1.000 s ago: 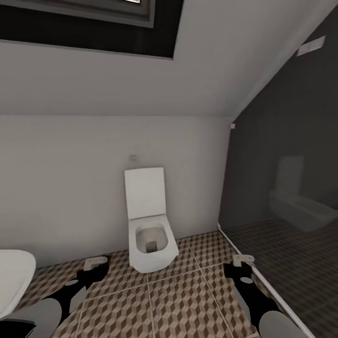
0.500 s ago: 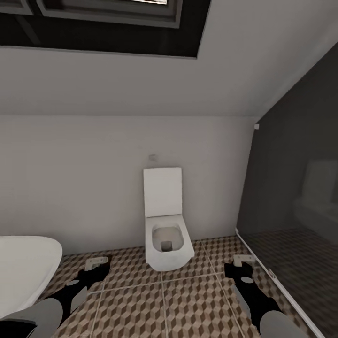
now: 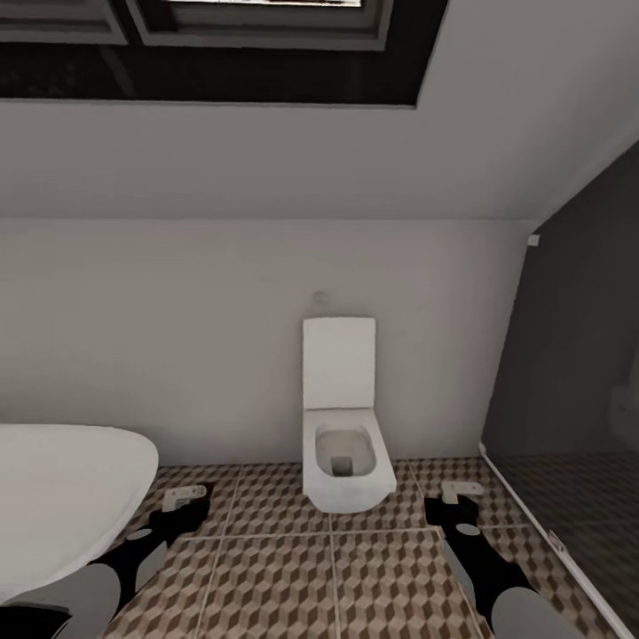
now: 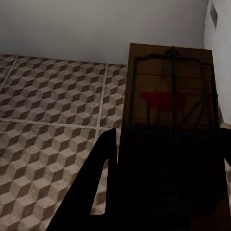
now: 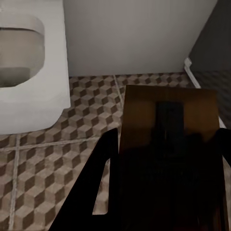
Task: Take the four mousetraps from the cabinet in the bathroom and place them on the bathroom floor. Make sure all four end up on the same floor surface, and ensure that at least two of them are either under or directly next to the same bathroom sink.
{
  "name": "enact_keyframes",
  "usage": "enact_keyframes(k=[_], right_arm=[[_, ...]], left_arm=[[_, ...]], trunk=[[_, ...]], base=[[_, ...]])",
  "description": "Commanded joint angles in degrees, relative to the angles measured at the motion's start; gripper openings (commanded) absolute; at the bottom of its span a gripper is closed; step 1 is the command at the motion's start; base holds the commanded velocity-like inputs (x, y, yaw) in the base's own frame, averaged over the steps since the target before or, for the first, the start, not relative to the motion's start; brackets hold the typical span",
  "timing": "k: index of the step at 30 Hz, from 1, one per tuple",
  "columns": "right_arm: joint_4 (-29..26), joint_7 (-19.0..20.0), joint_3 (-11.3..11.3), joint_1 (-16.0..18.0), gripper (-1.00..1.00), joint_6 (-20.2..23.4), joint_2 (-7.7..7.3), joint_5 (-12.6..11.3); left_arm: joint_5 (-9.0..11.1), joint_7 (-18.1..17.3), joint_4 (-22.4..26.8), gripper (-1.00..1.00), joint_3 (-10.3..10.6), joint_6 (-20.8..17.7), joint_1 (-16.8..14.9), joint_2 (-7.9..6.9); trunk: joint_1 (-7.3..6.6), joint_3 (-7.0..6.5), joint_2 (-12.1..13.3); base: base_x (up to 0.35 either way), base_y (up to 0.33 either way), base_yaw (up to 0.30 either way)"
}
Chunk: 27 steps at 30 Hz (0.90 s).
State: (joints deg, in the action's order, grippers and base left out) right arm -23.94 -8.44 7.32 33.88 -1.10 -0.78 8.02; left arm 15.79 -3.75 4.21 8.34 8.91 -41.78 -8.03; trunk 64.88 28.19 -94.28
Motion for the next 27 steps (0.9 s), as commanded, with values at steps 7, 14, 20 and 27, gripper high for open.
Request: enact_keyframes(k=[7, 14, 20, 27], right_arm=[[0.0, 0.1, 0.3, 0.0, -1.00, -0.1, 0.00, 0.5], [0.0, 0.1, 0.3, 0.0, -1.00, -0.1, -0.02, 0.5], [0.0, 0.1, 0.3, 0.0, -1.00, -0.1, -0.07, 0.5], [0.0, 0.1, 0.3, 0.0, -1.00, -0.1, -0.14, 0.5]], left_arm=[[0.4, 0.1, 0.0, -1.00, 0.5, 0.2, -0.1, 0.53], [0.3, 0.1, 0.0, -1.00, 0.5, 0.2, -0.1, 0.63], [0.3, 0.1, 0.0, -1.00, 0.5, 0.2, -0.1, 0.65], [0.3, 0.1, 0.0, -1.00, 0.5, 0.2, -0.1, 0.65]], trunk=[[0.00, 0.06, 0.0], [0.00, 0.06, 0.0], [0.00, 0.06, 0.0], [0.00, 0.06, 0.0]], base=[[0.137, -0.128, 0.030], [0.212, -0.192, 0.004], [0.236, -0.197, 0.000], [0.239, -0.197, 0.000]])
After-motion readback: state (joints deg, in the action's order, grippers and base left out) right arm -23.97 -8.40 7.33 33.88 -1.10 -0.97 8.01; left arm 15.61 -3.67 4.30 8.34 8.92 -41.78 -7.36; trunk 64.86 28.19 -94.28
